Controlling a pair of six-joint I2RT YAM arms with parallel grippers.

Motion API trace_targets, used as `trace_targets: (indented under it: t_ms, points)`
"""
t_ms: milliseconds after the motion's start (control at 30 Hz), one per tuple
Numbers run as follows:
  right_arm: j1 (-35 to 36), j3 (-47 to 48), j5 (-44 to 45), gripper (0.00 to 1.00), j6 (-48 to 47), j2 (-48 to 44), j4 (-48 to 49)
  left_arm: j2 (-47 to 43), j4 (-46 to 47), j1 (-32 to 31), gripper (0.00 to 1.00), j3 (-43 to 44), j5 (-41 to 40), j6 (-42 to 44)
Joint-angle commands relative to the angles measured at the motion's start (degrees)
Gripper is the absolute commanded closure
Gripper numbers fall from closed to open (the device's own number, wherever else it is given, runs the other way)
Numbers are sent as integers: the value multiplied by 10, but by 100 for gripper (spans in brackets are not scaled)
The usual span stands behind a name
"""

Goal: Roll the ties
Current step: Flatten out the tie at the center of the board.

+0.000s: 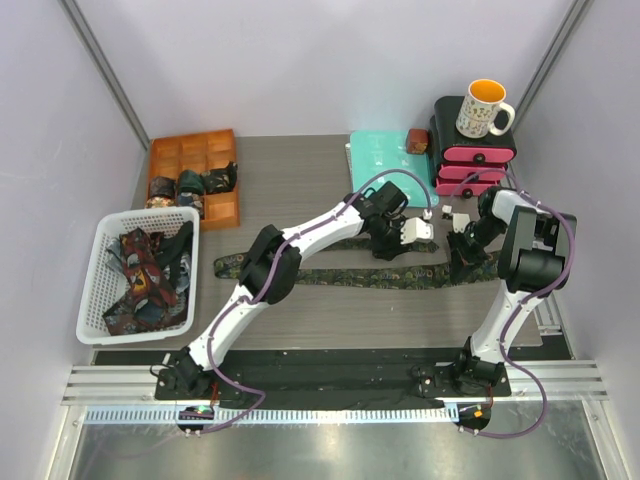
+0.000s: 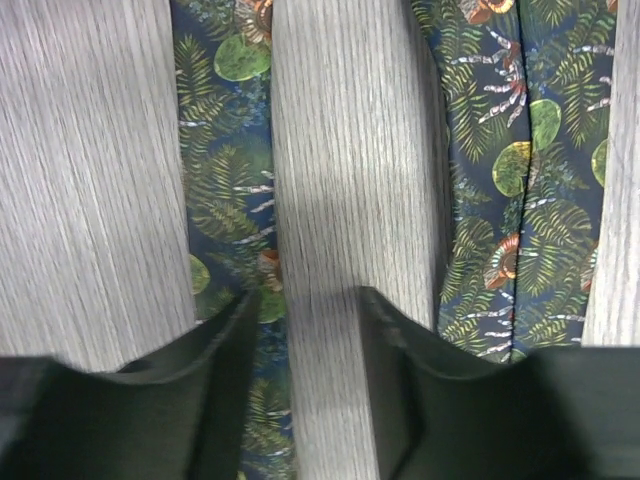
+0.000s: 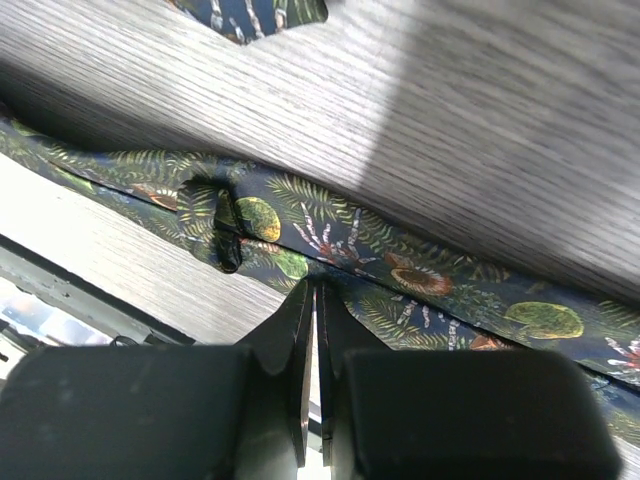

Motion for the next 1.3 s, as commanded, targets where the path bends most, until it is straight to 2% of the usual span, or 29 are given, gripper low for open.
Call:
trace_targets:
  t_ms: [0, 133, 333, 433, 533, 700, 833, 900, 1000, 1133, 1267]
  points:
    - [-5, 21, -33, 90, 17, -34, -3, -4, -21, 8, 50, 30, -10, -64]
    - [-7, 44, -56, 90, 22, -34, -10, 21, -30, 10, 46, 56, -39, -92]
    - [-7, 60, -88, 90, 30, -30, -19, 18, 15, 26, 46, 47, -58, -127]
    - [-7, 67, -95, 90, 40, -24, -19, 48, -27, 30, 47, 91, -62, -126]
    - [-7, 75, -95, 90, 42, -20, -18, 62, -88, 30, 53, 110, -52, -107]
    - [-7, 89, -90, 90, 46, -19, -19, 13, -144, 37, 68, 10, -54, -80]
    - [-7, 90, -88, 90, 44, -17, -21, -63, -123, 43, 71, -151, -48, -65]
    - [-7, 90, -92, 89, 46, -13, -21, -103, -100, 44, 71, -187, -51, -66]
    - [-7, 92, -99, 89, 52, -4, -21, -118, -82, 47, 69, -185, -52, -77]
    - [-7, 106, -106, 88, 56, 3, -26, -122, -76, 53, 67, -126, -40, -82]
    - [-7, 109, -106, 88, 56, 2, -29, -146, -38, 50, 64, -144, -22, -54]
